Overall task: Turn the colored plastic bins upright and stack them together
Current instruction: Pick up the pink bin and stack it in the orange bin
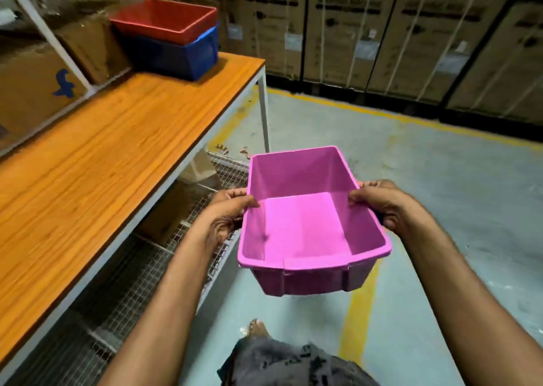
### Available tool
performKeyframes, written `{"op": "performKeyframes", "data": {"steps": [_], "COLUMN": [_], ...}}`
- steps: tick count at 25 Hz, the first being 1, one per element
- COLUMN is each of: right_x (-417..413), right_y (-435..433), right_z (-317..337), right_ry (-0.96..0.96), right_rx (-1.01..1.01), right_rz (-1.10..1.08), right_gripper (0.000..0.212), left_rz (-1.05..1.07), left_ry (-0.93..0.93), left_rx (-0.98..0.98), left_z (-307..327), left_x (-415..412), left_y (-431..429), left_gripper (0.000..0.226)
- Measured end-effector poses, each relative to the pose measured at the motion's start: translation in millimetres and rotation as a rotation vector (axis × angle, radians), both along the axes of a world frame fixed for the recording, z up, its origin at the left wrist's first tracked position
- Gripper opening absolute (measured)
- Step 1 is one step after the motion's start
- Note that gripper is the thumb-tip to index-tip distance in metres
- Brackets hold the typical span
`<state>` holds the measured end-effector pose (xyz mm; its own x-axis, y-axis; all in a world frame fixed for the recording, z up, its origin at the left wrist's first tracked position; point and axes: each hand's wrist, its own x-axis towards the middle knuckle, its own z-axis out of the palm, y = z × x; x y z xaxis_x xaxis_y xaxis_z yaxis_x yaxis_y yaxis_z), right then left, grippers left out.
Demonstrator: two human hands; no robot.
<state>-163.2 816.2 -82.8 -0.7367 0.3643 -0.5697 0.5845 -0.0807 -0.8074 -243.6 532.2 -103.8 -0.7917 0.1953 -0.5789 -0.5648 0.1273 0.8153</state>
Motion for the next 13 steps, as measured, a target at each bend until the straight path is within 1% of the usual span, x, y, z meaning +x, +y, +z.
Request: {"op": "performKeyframes", "data": {"steps": [3,5,9,11,13], "right_x": [-30.8,-57.7,-127.1,-158.8,-186.7], "right_y": [35.2,51.5,73.2,82.1,89.9], "right_z": [-2.8,-4.4,11.9,23.1,32.5], "right_ry": [-0.030,-0.006,0.212,0.328,0.433], "right_rx": [0.017,0.093,0.218,0.256,0.331], "right_rz": [-0.041,-0.074,-0.251,-0.303,-0.324], "right_gripper": [0.039,0.039,0.029,0.036,0.038], "left_rz": [-0.045,0.001,0.075,0.111,0.140], "left_ry": [0.003,0.070,0.334,0.458,0.637], "left_rx": [-0.008,-0.009,-0.006,-0.002,-0.032], "left_z": [1.0,5.4,16.3,30.0,43.3], "left_x": [-43.2,-73.1,-134.3,-164.3,-192.5], "left_y": [41.3,69.9,116.4,126.6,134.6], "left_gripper": [0.022,0.028,0.048,0.054,0.054]}}
